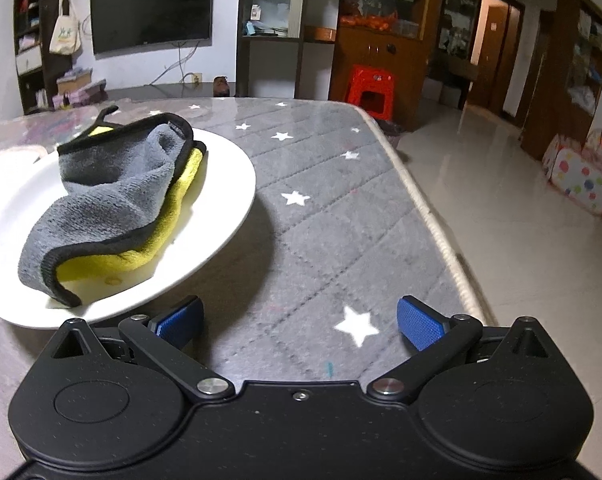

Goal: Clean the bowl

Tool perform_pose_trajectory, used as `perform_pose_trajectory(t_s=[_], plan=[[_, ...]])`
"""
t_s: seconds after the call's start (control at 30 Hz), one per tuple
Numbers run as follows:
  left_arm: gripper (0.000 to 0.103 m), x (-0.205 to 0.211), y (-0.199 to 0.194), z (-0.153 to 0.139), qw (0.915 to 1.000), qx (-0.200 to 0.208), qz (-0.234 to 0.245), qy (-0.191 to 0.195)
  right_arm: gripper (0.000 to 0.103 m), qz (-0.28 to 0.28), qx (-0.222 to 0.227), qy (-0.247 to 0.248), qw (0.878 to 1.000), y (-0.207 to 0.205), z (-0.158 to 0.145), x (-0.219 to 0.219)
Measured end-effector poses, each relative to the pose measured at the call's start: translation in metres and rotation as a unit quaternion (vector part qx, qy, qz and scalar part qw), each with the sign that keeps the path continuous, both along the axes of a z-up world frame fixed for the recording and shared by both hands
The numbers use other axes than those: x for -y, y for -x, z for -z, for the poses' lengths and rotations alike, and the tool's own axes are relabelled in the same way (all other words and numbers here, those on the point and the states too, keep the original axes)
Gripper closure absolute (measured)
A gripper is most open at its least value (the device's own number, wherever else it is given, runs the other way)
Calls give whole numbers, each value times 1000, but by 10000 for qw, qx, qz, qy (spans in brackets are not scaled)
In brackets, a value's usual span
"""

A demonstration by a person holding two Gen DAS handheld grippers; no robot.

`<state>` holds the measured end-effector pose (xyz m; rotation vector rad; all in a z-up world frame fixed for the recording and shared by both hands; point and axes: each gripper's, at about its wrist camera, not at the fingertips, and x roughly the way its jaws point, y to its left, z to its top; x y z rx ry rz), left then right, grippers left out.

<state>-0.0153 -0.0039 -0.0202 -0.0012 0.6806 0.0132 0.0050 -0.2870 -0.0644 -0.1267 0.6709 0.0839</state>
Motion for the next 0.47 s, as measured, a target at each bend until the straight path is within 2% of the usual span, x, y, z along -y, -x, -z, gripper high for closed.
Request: perform_pose_trajectory(t_s=[0.47], plan=[[1,16,-23,-17,9998,12,189,30,0,174,23,-9,9998,-27,1,23]])
